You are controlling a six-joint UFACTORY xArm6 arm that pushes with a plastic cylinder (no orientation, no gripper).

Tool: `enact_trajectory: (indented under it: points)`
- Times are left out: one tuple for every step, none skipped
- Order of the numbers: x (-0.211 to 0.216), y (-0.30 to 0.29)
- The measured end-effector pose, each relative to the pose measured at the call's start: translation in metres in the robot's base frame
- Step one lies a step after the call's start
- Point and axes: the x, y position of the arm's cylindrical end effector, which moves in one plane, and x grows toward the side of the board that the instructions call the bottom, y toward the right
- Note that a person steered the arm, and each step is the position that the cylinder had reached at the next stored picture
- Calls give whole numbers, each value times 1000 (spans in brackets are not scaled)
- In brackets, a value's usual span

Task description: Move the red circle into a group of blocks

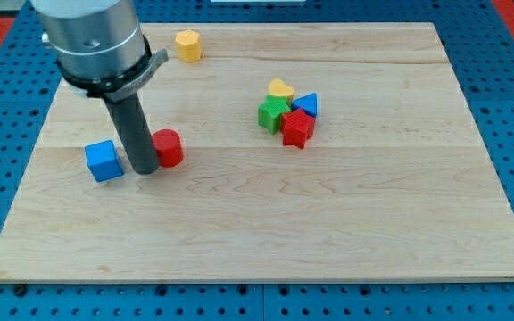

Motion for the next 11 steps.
enact_trajectory:
  points:
    - [-10,7]
    - [-15,11]
    - [-18,-9]
    - [-34,4]
    - [-46,25]
    - [-47,70]
    - [-47,94]
    - [-41,96]
    - [-25,96]
    - [21,93]
    - [56,50]
